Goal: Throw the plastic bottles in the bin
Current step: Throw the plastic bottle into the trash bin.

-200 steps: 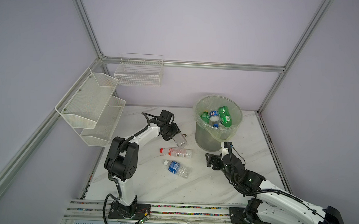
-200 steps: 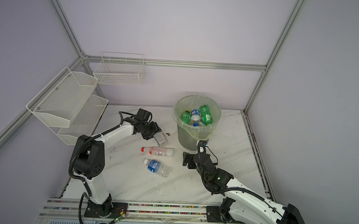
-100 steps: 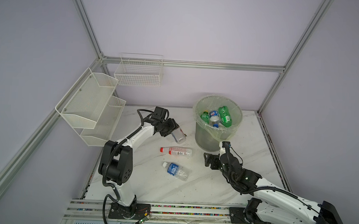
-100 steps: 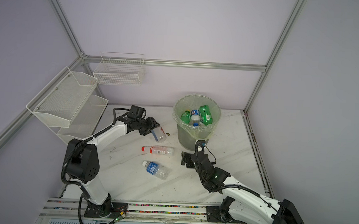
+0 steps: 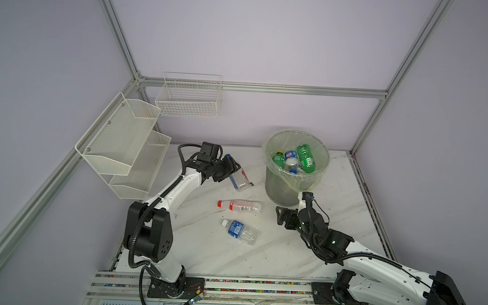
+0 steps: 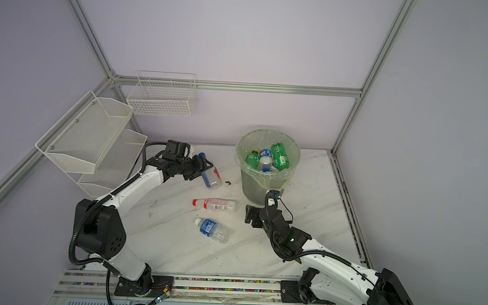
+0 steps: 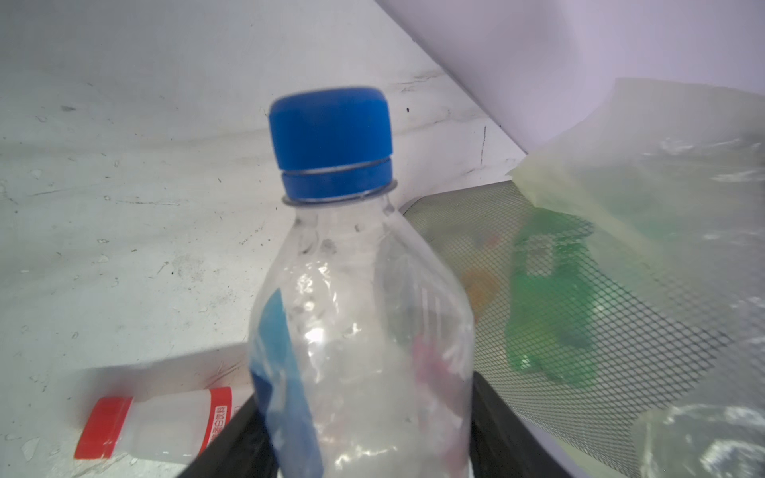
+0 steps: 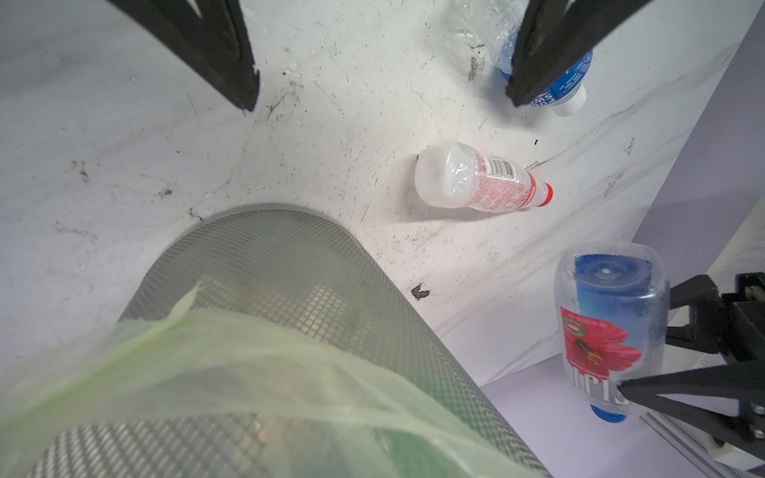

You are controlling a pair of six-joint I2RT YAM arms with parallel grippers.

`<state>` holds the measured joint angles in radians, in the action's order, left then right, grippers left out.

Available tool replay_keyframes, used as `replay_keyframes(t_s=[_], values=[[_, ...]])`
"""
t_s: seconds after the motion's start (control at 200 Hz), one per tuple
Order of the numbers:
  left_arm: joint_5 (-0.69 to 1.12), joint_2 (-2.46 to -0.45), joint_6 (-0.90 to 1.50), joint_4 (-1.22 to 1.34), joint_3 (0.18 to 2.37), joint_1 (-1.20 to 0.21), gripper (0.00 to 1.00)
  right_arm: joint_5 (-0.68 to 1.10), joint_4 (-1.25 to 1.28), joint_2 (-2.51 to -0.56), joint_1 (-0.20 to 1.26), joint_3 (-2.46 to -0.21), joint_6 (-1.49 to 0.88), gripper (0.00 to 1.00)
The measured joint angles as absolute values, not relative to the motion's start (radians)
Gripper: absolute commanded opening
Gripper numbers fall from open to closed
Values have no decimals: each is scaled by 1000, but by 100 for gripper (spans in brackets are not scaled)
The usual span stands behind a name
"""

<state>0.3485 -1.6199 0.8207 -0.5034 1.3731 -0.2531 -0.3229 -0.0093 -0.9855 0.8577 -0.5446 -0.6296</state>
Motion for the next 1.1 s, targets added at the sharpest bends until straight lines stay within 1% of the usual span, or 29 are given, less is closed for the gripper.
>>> replay_keyframes(t_s=[0.53, 0.735, 0.905, 1.095], values=[[374, -1421, 738, -537, 1368, -173, 65, -335, 12, -982, 858, -532, -669, 97], [419, -1347, 714, -530, 1369, -154, 65, -347, 12, -982, 858, -532, -676, 97], [472, -1285, 710, -441, 1353, -149, 65, -353, 13, -981, 858, -529, -688, 97], [548, -1183, 720, -271, 1248, -142, 65, -362, 18, -984, 858, -527, -690, 97]])
